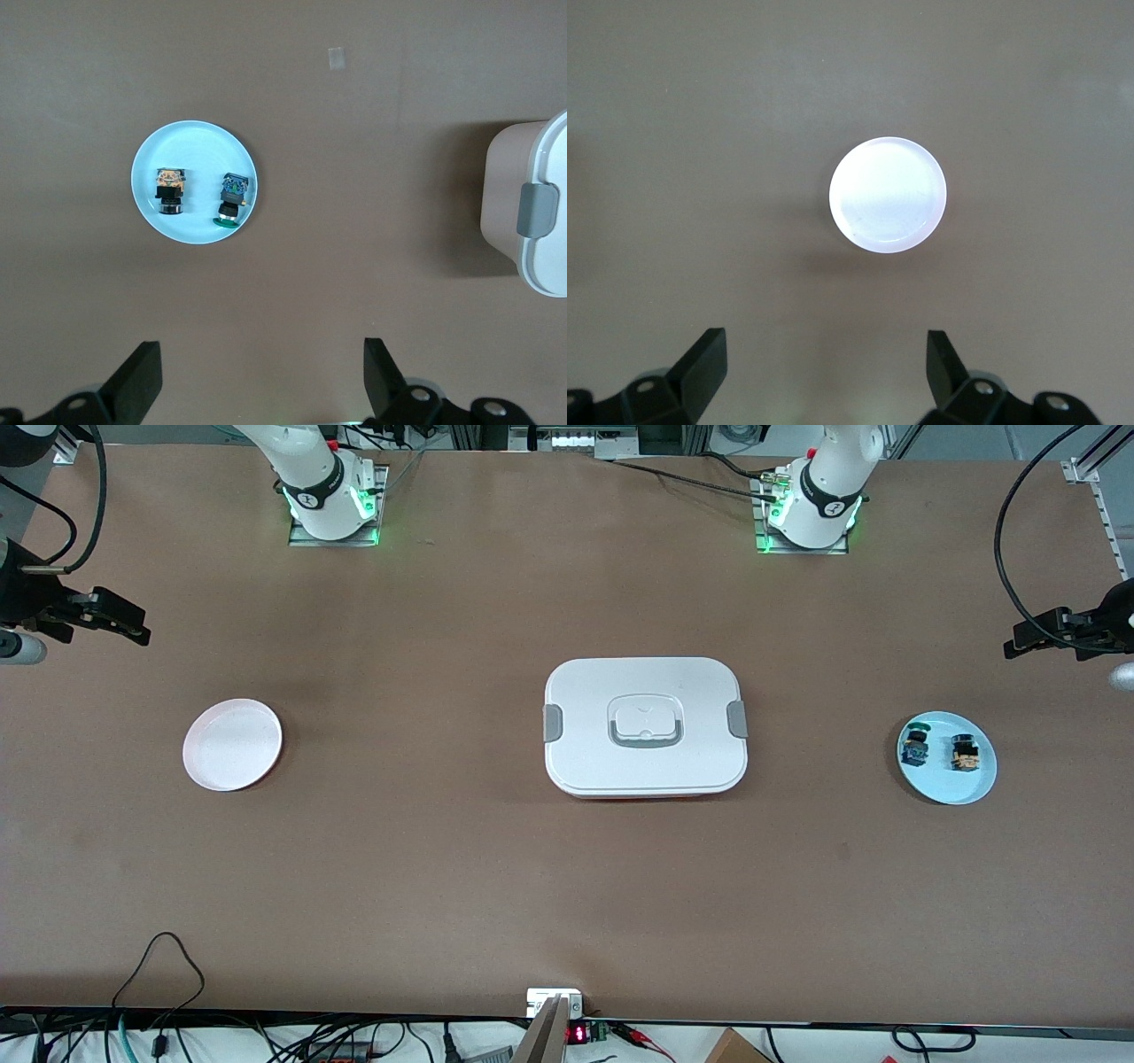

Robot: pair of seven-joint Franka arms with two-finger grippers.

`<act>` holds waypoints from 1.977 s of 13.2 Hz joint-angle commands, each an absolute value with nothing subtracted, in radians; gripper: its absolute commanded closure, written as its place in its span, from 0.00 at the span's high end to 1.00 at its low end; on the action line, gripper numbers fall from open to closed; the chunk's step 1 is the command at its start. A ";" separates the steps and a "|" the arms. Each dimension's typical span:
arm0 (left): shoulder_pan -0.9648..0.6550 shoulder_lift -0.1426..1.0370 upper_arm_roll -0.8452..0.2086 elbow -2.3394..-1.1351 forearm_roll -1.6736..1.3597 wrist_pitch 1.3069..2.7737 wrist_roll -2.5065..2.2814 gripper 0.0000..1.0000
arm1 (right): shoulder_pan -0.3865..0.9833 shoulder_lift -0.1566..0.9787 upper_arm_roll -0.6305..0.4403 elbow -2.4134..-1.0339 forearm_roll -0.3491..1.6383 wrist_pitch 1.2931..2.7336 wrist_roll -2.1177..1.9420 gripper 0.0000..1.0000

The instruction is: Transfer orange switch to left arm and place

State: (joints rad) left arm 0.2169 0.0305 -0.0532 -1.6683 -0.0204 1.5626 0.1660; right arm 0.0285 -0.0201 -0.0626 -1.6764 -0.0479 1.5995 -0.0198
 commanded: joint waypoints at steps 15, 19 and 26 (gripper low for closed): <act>0.201 0.026 -0.094 -1.626 -0.040 1.623 0.051 1.00 | 0.020 -0.012 -0.058 -1.655 -0.035 1.594 -0.028 1.00; 0.192 0.026 -0.138 -1.615 -0.025 1.589 0.028 1.00 | 0.021 -0.015 -0.057 -1.654 -0.035 1.594 -0.028 1.00; 0.192 0.025 -0.140 -1.614 -0.025 1.580 0.021 1.00 | 0.023 -0.015 -0.055 -1.654 -0.034 1.594 -0.025 1.00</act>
State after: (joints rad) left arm 0.1937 0.0202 -0.1424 -1.6387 -0.0206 1.6030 0.0280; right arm 0.0289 -0.0189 -0.0616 -1.6719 -0.0479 1.5995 -0.0198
